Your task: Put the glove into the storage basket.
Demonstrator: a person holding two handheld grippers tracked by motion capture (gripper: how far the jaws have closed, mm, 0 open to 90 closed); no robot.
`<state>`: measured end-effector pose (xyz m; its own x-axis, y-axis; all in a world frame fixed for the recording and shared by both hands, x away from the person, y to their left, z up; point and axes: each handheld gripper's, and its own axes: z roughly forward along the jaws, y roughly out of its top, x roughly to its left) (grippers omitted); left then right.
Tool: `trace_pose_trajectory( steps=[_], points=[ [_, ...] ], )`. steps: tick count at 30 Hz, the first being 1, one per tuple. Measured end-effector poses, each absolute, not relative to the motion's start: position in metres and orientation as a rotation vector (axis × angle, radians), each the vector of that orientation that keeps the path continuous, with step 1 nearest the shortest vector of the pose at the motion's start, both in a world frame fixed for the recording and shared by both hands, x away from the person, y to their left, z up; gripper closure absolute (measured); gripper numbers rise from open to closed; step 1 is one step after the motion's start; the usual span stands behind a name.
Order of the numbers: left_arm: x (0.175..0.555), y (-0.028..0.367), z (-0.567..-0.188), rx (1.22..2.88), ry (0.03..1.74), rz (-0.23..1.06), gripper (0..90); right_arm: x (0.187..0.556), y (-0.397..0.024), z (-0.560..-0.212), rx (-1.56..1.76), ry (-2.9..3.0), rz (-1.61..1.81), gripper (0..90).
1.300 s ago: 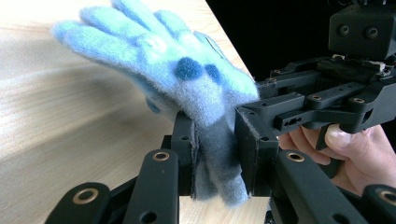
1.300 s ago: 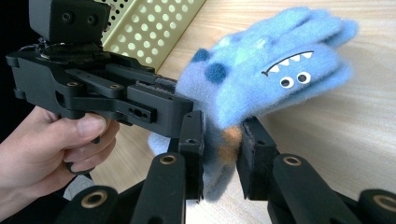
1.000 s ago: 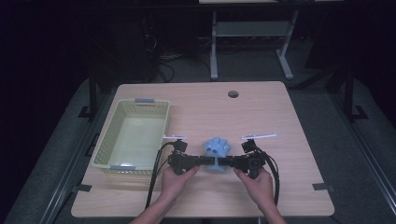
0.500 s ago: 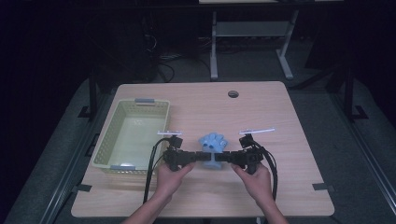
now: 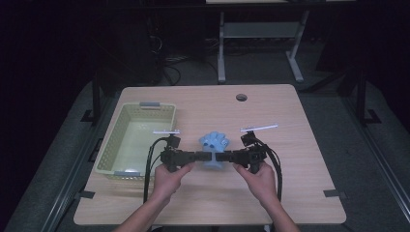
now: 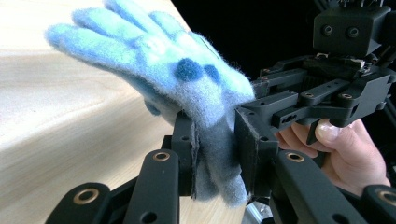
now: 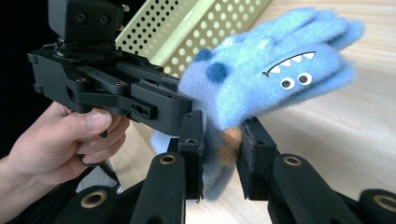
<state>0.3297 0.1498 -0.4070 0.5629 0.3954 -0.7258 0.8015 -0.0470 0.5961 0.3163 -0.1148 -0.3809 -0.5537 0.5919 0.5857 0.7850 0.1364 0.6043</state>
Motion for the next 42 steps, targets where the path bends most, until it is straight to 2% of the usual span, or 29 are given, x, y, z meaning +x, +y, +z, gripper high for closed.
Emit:
trace_pose_trajectory(
  steps=[42],
  points=[
    [0.338,0.220,-0.376,1.610,1.058,-0.357,70.2,0.352,-0.046,-0.350,-1.181,-2.265,-1.374,73.2]
  ],
)
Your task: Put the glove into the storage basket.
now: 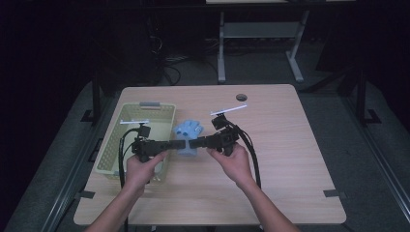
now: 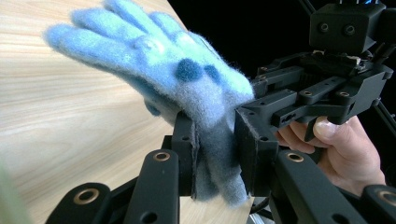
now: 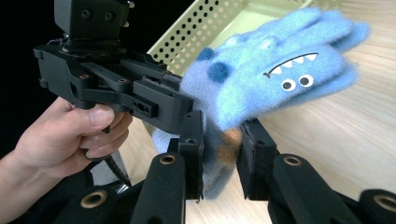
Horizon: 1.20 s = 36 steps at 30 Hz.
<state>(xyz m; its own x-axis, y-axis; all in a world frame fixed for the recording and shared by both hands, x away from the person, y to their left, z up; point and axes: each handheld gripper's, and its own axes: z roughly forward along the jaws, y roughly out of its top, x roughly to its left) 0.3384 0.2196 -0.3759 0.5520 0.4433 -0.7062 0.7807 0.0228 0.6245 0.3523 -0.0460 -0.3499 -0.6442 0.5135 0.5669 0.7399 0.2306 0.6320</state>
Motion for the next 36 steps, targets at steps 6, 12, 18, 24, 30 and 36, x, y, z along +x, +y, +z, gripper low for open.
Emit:
trace_pose_trajectory(
  steps=[6,12,18,24,30,36],
  points=[
    [0.336,0.235,-0.374,1.600,1.075,-0.341,70.4,0.356,-0.029,-0.347,-1.141,-2.289,-1.359,73.2],
    [0.335,0.253,-0.369,1.602,1.085,-0.323,70.5,0.360,-0.013,-0.344,-1.115,-2.282,-1.357,73.2],
    [0.335,0.267,-0.368,1.592,1.100,-0.318,70.6,0.363,0.000,-0.341,-1.092,-2.288,-1.353,73.2],
    [0.335,0.279,-0.368,1.586,1.124,-0.322,70.7,0.369,0.014,-0.343,-1.054,-2.304,-1.341,73.1],
    [0.336,0.289,-0.368,1.582,1.129,-0.334,70.7,0.372,0.024,-0.344,-1.033,-2.297,-1.336,73.0],
    [0.337,0.298,-0.368,1.573,1.147,-0.327,70.9,0.375,0.034,-0.344,-1.022,-2.301,-1.329,72.9]
  ],
)
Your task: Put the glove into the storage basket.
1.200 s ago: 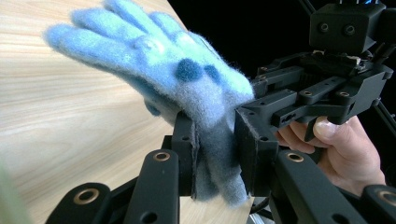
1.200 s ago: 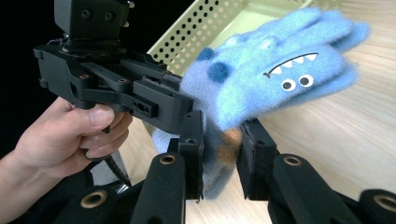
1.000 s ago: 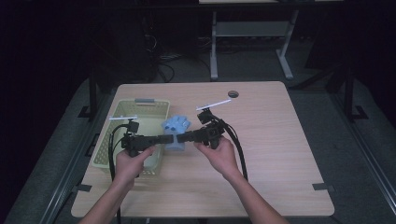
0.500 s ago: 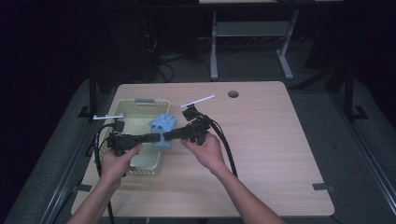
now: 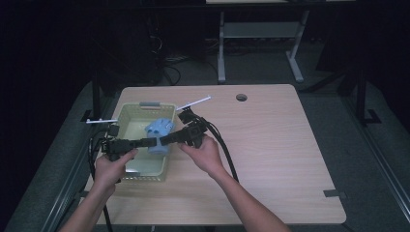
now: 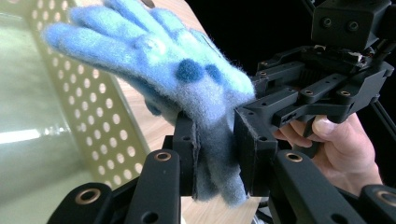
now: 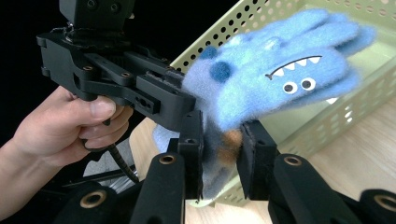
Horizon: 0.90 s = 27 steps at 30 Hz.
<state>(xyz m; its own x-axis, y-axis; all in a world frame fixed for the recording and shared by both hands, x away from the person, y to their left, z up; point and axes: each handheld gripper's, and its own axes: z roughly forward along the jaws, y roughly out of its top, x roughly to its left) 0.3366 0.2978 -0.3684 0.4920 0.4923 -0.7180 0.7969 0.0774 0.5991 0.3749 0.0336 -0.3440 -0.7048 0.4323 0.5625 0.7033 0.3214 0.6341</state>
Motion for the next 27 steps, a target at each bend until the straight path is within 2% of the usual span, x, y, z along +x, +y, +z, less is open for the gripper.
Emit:
trace_pose_trajectory(
  steps=[27],
  points=[
    [0.347,0.331,-0.384,1.577,1.229,-0.350,72.6,0.391,0.069,-0.366,-1.020,-2.269,-1.284,72.8]
  ],
)
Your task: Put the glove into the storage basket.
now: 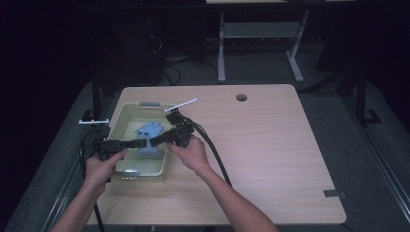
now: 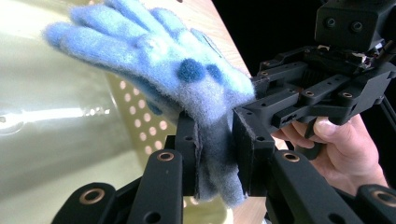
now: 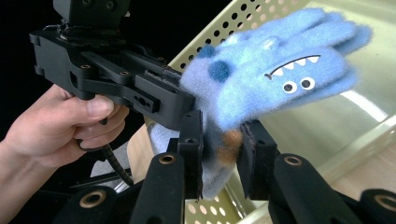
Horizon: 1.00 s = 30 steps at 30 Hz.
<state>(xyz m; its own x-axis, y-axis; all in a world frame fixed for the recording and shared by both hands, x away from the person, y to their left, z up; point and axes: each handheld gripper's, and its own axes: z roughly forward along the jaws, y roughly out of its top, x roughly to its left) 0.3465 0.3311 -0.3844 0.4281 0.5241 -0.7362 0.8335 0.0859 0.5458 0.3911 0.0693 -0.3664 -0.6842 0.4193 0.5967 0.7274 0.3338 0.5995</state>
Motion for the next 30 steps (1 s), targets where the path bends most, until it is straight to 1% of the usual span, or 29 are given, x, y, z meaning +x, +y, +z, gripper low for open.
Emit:
trace_pose_trajectory(
  steps=[30],
  points=[
    [0.361,0.354,-0.404,1.596,1.344,-0.374,72.8,0.408,0.098,-0.397,-1.076,-2.215,-1.216,72.4]
  ],
)
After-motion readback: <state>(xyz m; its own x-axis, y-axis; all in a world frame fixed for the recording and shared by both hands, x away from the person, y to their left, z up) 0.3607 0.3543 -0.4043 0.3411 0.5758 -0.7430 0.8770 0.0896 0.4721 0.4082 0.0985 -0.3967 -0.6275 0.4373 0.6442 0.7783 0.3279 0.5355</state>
